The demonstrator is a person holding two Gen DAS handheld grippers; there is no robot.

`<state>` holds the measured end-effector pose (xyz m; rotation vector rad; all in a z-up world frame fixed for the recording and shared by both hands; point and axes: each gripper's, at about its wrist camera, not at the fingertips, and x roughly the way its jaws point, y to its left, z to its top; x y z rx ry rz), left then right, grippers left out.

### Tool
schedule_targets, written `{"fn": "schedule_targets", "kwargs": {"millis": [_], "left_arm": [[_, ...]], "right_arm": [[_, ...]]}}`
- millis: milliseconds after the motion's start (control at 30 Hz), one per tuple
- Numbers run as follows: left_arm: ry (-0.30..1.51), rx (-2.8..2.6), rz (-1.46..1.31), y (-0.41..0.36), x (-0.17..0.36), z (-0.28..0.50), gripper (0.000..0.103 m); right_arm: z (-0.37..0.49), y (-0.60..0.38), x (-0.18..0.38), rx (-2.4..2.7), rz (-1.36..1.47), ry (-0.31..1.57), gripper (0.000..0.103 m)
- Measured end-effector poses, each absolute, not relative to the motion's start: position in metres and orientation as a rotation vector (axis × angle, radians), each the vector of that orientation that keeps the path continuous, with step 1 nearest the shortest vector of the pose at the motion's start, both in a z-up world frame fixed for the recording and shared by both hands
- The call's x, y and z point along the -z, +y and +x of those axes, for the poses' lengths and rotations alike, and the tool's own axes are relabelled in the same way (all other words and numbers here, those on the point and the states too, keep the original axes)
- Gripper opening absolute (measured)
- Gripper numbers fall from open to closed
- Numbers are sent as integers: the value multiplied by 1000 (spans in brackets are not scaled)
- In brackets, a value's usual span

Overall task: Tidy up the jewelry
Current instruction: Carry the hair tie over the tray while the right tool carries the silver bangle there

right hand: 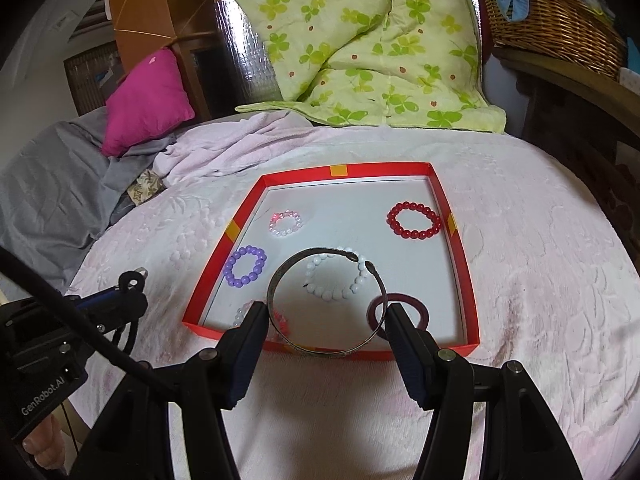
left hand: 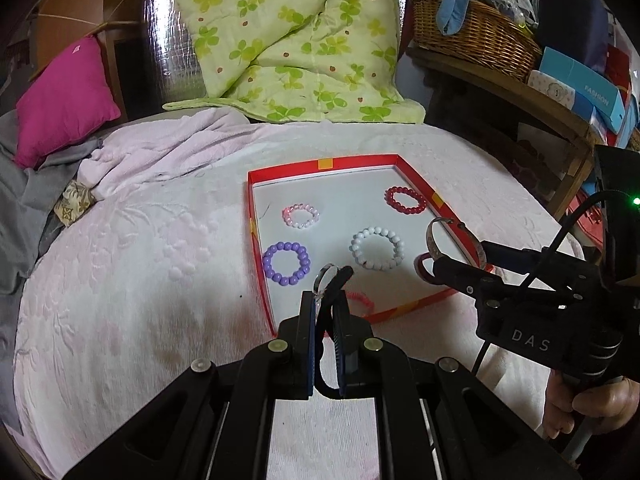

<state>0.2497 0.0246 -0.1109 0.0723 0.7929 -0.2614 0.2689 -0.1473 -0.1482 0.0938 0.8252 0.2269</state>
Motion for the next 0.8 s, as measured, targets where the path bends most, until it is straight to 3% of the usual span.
{"fn": "schedule_targets", "kwargs": {"millis": [800], "left_arm": [[818,286,106,1,131,298,9]], "right_arm": [[341,-167,163,-258,135,890,63]]}}
